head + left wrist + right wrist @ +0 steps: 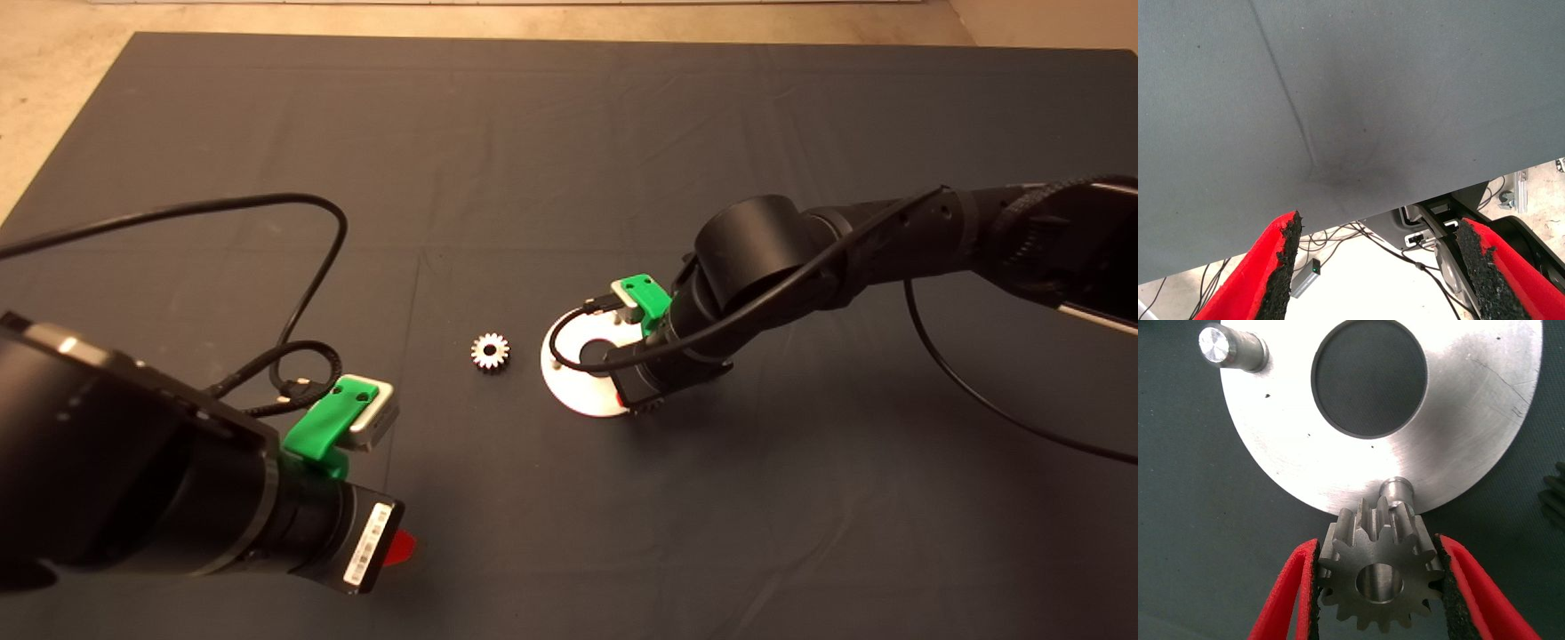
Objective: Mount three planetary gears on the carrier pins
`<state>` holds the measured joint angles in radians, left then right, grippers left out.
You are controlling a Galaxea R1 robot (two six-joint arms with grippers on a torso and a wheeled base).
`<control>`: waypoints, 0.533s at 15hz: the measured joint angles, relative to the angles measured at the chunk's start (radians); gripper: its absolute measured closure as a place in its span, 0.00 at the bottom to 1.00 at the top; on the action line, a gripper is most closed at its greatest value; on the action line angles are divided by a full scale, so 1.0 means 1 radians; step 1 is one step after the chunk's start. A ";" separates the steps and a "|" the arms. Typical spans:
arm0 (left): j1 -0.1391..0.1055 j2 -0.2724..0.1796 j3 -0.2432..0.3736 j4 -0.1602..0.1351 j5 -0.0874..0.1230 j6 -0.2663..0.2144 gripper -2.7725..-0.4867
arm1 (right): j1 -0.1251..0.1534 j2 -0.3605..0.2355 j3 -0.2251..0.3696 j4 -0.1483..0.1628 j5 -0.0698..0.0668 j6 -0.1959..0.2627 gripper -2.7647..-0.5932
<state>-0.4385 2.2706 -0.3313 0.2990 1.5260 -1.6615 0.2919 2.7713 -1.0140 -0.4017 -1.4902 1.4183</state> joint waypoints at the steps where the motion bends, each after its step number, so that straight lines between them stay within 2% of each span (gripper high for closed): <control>1: 0.000 0.000 0.000 0.000 0.000 0.000 0.50 | 0.000 0.005 -0.005 0.000 0.002 0.000 0.84; 4: 0.000 -0.002 0.000 0.000 0.000 0.000 0.50 | 0.000 0.011 -0.006 0.000 0.010 0.000 0.84; 8: 0.000 -0.002 0.000 0.000 0.000 0.000 0.50 | 0.000 0.011 -0.014 0.000 0.010 -0.012 0.84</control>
<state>-0.4383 2.2683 -0.3313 0.2987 1.5261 -1.6615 0.2919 2.7821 -1.0281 -0.4017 -1.4802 1.4062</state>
